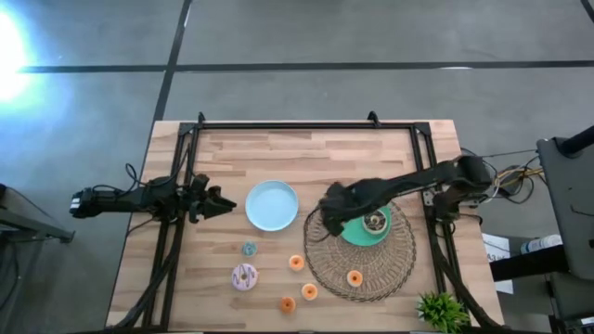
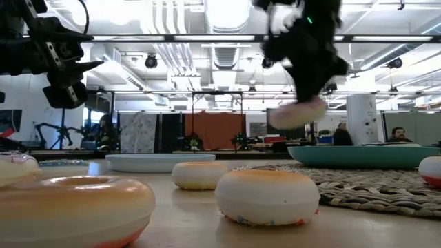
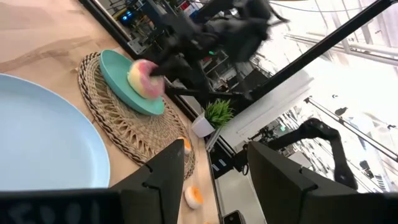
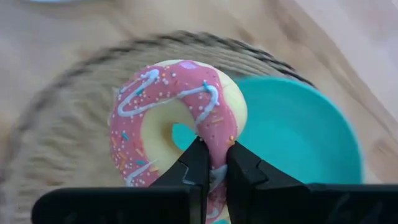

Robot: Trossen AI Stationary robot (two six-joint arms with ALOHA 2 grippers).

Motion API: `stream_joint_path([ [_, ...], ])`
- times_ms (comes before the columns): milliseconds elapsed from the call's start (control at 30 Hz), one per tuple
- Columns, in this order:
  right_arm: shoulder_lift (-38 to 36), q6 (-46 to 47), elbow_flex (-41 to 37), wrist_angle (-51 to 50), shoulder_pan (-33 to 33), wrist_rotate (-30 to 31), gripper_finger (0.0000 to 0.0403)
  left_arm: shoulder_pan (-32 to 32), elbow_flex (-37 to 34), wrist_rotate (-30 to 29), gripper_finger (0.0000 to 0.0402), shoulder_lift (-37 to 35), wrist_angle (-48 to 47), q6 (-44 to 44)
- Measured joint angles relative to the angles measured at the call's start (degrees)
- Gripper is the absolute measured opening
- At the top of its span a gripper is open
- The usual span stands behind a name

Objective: Pick & Place donuts
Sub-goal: Put the large pink donut onto the green plate, then put the large purple donut onto the green plate

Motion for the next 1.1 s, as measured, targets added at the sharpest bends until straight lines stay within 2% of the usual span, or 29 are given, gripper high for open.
stream_joint_path([
  [100,-3.5,0.4,-7.2,1.7,-3.8,-0.8,0.0022,0.0,0.0,0.0,0.0151,0.0,0.0,0.0],
  [233,-5.7,-3.3,-14.4,7.2,-8.4,-4.7,0.0022,0.0,0.0,0.0,0.0151,0.0,0.0,0.0],
  [433,-7.1,-8.1,-18.5,8.8,-11.2,-6.1,0.0040,0.0,0.0,0.0,0.0151,0.0,0.0,0.0],
  [833,-8.2,-14.6,-14.1,5.4,-10.7,-3.1,0.0202,0.0,0.0,0.0,0.0151,0.0,0.1,0.0],
  [967,-7.6,-17.7,-11.9,1.1,-10.6,-2.9,0.0231,0.0,0.0,0.0,0.0151,0.0,0.1,0.0],
  [1100,-8.3,-22.1,-6.3,3.9,-7.2,-0.7,0.0239,0.0,0.0,0.0,0.0151,0.0,0.1,0.0],
])
